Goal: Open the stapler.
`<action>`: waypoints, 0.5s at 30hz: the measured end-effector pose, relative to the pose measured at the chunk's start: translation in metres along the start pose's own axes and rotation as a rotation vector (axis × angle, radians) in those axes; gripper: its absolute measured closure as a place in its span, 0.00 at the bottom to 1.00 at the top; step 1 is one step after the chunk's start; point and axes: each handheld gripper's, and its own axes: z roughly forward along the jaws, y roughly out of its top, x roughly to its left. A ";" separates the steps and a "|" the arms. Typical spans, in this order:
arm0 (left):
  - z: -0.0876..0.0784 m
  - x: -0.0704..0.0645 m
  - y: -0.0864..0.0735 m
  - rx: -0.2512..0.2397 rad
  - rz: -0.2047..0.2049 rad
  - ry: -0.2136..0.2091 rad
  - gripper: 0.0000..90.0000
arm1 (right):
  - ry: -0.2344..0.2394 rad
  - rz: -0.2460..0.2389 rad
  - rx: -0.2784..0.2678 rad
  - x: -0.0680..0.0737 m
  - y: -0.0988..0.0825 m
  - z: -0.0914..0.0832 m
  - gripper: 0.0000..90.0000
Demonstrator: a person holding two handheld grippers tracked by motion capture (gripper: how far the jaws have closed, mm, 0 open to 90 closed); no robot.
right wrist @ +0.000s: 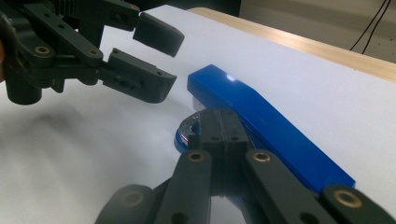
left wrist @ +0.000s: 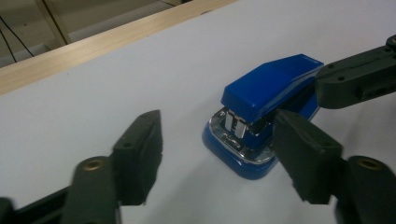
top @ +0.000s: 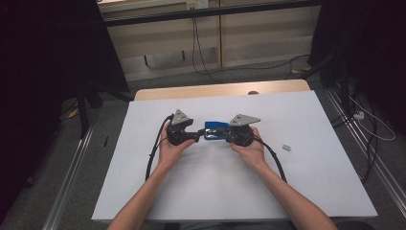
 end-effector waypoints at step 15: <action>-0.001 0.003 -0.004 0.039 -0.006 -0.036 0.89 | 0.005 -0.012 0.037 0.000 -0.001 0.003 1.00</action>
